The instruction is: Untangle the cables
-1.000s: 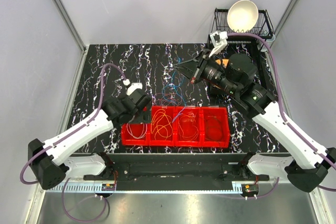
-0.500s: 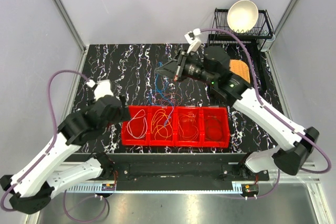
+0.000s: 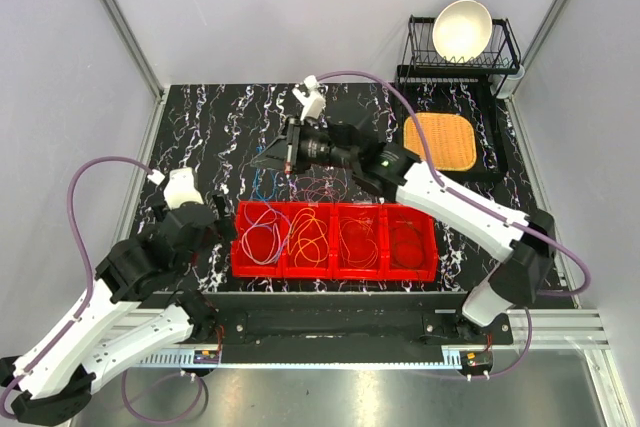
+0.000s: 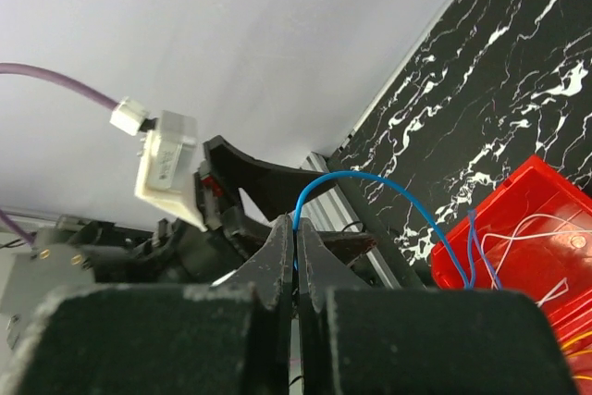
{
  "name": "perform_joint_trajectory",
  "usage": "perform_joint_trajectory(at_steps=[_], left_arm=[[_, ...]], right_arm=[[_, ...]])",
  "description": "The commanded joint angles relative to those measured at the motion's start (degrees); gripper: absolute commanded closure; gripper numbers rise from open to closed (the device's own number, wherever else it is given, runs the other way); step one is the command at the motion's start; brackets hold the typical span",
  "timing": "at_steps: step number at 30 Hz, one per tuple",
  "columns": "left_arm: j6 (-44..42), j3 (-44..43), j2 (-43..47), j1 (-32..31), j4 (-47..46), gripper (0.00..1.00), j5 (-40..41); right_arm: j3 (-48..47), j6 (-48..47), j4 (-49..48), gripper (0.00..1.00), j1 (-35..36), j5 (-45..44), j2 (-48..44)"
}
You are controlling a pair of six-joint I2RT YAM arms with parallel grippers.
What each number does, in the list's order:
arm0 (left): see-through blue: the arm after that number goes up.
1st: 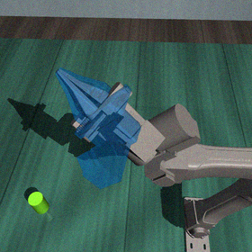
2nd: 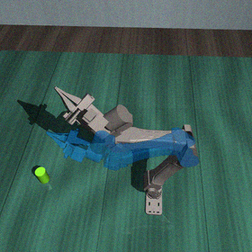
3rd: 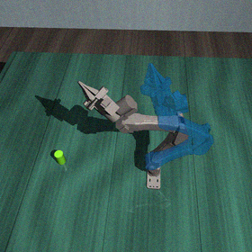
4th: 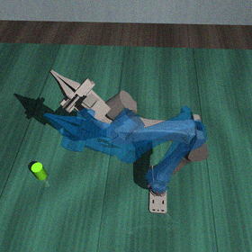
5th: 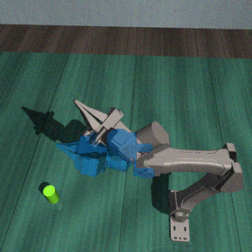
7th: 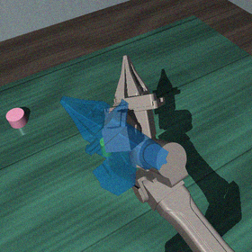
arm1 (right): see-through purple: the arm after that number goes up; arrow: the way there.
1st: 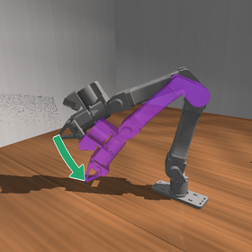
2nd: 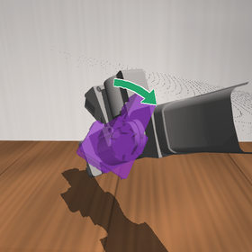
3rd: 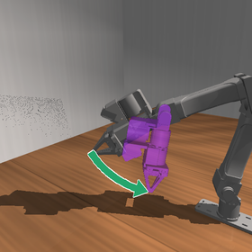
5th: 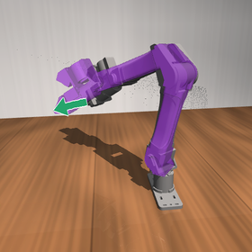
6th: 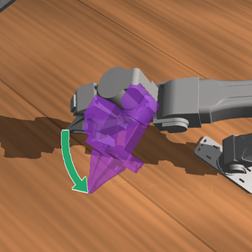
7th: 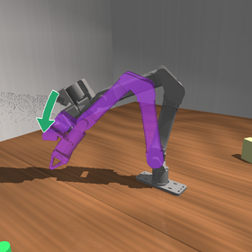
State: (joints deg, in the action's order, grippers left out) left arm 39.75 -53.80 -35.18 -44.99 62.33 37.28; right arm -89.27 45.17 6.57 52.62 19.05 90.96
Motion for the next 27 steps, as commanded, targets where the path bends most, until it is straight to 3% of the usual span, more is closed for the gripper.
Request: perform_joint_trajectory(at_steps=[1, 27], left_arm=[[-0.81, 0.89, 0.64, 0.17, -3.44, 0.08, 2.01], [-0.37, 1.42, 0.37, 0.17, -3.61, 0.12, 2.45]], right_arm=[[-4.32, 1.33, -2.09, 1.0, 1.08, -1.03, 3.26], [-10.66, 2.03, -3.49, 1.0, 1.34, -8.41, 18.03]])
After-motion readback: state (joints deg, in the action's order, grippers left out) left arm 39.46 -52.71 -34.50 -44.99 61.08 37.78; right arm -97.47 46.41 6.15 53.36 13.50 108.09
